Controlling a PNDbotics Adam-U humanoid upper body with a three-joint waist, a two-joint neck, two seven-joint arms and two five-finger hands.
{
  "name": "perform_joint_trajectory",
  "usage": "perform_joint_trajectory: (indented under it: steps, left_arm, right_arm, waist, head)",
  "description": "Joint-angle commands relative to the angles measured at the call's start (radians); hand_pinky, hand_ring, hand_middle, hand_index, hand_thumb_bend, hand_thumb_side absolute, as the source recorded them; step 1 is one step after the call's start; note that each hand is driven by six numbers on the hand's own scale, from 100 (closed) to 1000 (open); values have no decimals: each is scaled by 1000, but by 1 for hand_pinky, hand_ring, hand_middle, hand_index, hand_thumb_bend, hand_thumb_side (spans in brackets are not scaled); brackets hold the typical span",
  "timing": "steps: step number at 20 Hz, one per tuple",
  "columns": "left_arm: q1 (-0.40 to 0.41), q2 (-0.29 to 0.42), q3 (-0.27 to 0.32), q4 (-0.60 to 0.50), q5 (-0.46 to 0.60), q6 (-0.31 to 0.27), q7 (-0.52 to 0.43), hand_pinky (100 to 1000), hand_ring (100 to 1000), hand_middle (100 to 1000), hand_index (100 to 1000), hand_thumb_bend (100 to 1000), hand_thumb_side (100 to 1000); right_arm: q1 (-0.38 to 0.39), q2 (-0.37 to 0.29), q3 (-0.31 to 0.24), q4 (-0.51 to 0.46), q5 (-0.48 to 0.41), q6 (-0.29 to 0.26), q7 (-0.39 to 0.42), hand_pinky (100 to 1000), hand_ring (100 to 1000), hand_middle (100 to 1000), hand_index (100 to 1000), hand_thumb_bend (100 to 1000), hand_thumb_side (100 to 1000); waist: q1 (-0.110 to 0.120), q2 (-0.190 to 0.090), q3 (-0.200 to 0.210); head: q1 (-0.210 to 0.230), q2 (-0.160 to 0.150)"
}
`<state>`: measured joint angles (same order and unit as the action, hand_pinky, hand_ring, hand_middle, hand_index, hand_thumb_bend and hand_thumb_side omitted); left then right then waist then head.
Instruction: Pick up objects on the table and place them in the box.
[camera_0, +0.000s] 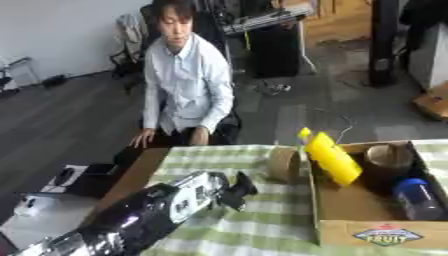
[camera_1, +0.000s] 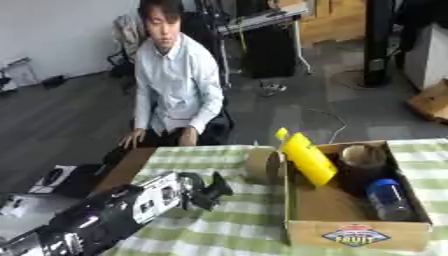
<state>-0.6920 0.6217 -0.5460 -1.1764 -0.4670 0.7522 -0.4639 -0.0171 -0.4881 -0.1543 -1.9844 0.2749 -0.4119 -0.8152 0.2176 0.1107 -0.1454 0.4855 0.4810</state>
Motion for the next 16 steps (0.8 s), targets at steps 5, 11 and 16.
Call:
perform_joint_trajectory:
  steps: [5, 11, 16]
  left_arm:
    - [-13, 74, 42, -69, 7, 114, -76, 602, 482, 294, 530, 100, 595]
    - [-21, 96, 66, -112, -10, 123, -80, 590, 466, 283, 525, 100, 578]
    - [-36, 106, 85, -154, -31, 125, -90, 587, 461, 279, 522, 100, 570]
  right_arm:
    - [-5, -18, -10, -16, 9, -53, -60, 890, 973, 817, 851, 100, 1000]
    - [-4, -20, -12, -16, 10, -54, -68, 890, 972, 815, 850, 100, 1000]
    - [-4, -22, -13, -16, 11, -53, -72, 890, 971, 815, 850, 100, 1000]
  waist:
    - [-10, -13, 3]
    - [-9, -13, 5]
    - [-8, -14, 8]
  head:
    - [-3, -2]
    - [-5, 0]
    - [-7, 0]
